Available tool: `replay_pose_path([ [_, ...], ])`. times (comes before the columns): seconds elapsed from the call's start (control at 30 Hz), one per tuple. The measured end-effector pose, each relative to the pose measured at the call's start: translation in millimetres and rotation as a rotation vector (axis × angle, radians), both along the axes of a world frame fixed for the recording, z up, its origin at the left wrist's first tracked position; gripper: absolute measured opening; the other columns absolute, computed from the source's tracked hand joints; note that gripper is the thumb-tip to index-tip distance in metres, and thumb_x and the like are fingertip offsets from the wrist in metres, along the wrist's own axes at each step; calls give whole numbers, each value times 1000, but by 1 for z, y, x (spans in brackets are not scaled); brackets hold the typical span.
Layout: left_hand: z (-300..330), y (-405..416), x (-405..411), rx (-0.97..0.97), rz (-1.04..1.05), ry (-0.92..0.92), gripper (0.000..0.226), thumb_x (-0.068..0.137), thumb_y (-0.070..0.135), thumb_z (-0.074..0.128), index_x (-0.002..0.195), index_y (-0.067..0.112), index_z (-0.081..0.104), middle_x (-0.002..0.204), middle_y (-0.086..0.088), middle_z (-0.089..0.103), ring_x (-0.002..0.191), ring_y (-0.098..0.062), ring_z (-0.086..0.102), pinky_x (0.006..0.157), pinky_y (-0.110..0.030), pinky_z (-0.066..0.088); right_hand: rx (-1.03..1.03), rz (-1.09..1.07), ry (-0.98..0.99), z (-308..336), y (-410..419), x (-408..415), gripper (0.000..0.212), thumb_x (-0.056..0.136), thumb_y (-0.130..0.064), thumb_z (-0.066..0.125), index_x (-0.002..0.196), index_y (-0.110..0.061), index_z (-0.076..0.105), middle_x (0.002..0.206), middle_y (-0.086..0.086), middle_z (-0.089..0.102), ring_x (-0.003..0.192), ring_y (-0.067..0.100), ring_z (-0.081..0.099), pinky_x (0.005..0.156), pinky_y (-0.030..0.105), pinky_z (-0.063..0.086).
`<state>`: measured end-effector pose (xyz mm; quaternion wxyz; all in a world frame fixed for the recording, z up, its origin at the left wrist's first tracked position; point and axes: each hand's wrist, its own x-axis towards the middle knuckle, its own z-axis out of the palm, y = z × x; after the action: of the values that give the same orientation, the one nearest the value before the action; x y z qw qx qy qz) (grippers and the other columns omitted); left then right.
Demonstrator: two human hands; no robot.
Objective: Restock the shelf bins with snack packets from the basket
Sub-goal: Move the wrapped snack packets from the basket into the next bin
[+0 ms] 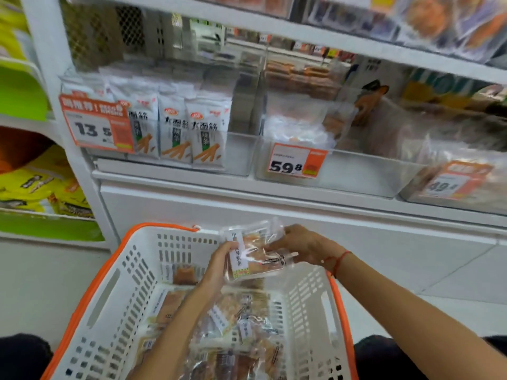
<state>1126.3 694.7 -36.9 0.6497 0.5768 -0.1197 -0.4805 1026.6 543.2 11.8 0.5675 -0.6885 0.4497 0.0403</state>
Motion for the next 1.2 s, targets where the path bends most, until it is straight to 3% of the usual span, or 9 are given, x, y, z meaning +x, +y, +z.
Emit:
replay_pose_path([
  [0.1, 29, -8, -1, -54, -118, -103, 24, 60, 35, 62, 72, 17, 50, 86, 1, 57, 87, -16, 54, 84, -34, 43, 20, 9, -105, 39, -6, -19, 17, 80, -9, 74, 95, -12, 67, 87, 6, 66, 74, 14, 60, 63, 23, 50],
  [0.17, 50, -17, -1, -85, -163, -97, 23, 57, 28, 58, 74, 15, 52, 80, 1, 57, 79, -16, 55, 75, -32, 42, 21, -1, -175, 64, -10, -32, 22, 79, -9, 74, 99, -14, 67, 92, 5, 69, 79, 13, 64, 72, 25, 53],
  [0.27, 83, -31, -5, -152, -265, -203, 34, 58, 27, 62, 90, 15, 59, 78, 2, 64, 71, -14, 59, 65, -28, 44, -65, -56, -261, 101, -15, -54, 32, 75, -8, 77, 104, -16, 67, 94, 5, 72, 83, 15, 68, 76, 28, 56],
  [0.4, 122, -47, -13, -232, -361, -441, 22, 85, 11, 62, 103, 23, 60, 92, 10, 69, 85, -5, 64, 67, -14, 47, -245, -82, -426, 143, -16, -84, 35, 74, -1, 75, 105, -15, 67, 97, 9, 73, 85, 19, 70, 77, 28, 57],
  [0.6, 164, -65, -20, -367, -341, -822, 56, 80, 12, 73, 118, 40, 42, 104, 33, 54, 93, 16, 57, 70, -2, 44, -556, -70, -608, 169, -27, -112, 32, 73, -7, 74, 100, -24, 68, 89, -9, 75, 86, 10, 71, 72, 19, 57],
  [0.77, 190, -96, -18, -372, -186, -1044, 54, 67, 20, 84, 107, 33, 51, 103, 20, 60, 99, -9, 61, 79, -30, 56, -887, -129, -768, 166, -35, -113, 29, 80, -8, 69, 100, -30, 66, 98, -7, 72, 92, 5, 68, 77, 14, 53],
  [0.9, 211, -133, -14, -395, -118, -1199, 53, 59, 30, 87, 104, 32, 59, 99, 15, 60, 99, -14, 57, 84, -41, 51, -1166, -239, -832, 162, -54, -108, 26, 85, -7, 67, 101, -28, 67, 95, 0, 70, 89, 14, 66, 77, 29, 57],
  [1.07, 234, -181, -5, -388, -165, -1234, 53, 53, 39, 82, 102, 37, 62, 101, 17, 67, 98, -8, 61, 85, -40, 52, -1330, -407, -842, 164, -89, -103, 17, 88, -11, 65, 103, -20, 70, 92, -1, 67, 82, 19, 63, 70, 46, 56],
  [1.2, 240, -216, 12, -275, -229, -1401, 63, 61, 36, 86, 117, 31, 57, 112, 10, 63, 108, -14, 57, 90, -38, 49, -1326, -420, -717, 168, -121, -88, 21, 87, -9, 66, 99, -25, 70, 88, -4, 66, 81, 17, 62, 72, 41, 54],
])
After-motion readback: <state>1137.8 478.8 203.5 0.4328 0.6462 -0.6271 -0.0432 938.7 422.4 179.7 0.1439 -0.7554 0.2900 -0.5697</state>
